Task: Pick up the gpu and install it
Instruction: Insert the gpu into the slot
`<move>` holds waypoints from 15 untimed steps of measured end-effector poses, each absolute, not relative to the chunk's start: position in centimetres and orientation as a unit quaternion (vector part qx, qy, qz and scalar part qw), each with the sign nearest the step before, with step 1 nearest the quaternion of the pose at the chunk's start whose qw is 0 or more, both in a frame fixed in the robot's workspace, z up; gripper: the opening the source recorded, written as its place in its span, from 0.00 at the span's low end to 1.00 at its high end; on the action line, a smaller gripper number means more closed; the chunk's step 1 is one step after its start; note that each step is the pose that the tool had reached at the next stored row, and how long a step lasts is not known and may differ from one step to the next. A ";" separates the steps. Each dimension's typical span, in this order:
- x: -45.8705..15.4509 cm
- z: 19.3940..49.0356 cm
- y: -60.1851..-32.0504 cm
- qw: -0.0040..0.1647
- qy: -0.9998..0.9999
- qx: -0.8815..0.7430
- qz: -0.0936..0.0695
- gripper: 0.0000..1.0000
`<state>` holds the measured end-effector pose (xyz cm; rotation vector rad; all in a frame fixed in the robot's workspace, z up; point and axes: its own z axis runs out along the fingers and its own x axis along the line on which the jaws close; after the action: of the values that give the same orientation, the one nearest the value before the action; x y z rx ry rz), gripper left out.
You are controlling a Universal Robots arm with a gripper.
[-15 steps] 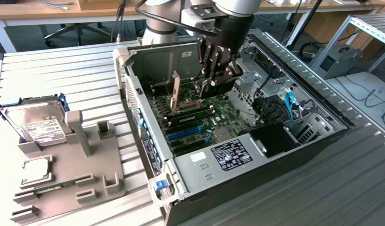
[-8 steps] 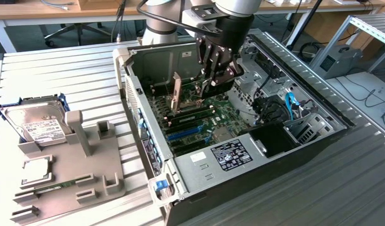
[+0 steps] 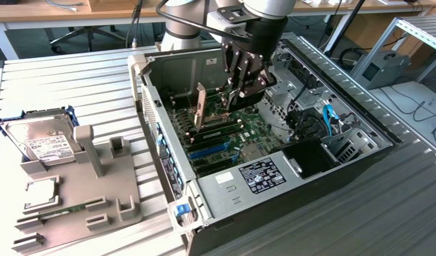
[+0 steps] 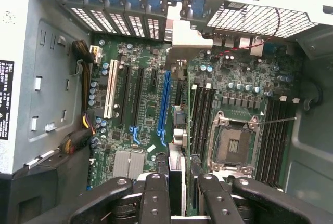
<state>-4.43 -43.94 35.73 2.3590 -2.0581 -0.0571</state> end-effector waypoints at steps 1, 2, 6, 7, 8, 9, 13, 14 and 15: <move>-4.4 35.7 -43.9 0.005 -0.657 0.753 -0.018 0.26; -4.4 35.7 -43.9 0.005 -0.657 0.753 -0.018 0.26; -4.4 35.7 -44.0 0.005 -0.657 0.753 -0.018 0.26; -4.4 35.7 -44.1 0.005 -0.657 0.753 -0.018 0.26; -4.4 35.7 -44.1 0.005 -0.657 0.753 -0.018 0.26; -4.4 35.7 -44.1 0.005 -0.657 0.753 -0.018 0.26; -4.4 35.6 -44.3 0.005 -0.657 0.753 -0.018 0.26; -4.4 35.6 -44.4 0.005 -0.657 0.753 -0.018 0.26; -4.4 35.6 -44.4 0.005 -0.657 0.753 -0.018 0.26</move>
<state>-4.45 -44.42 35.60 2.3591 -2.0581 -0.0572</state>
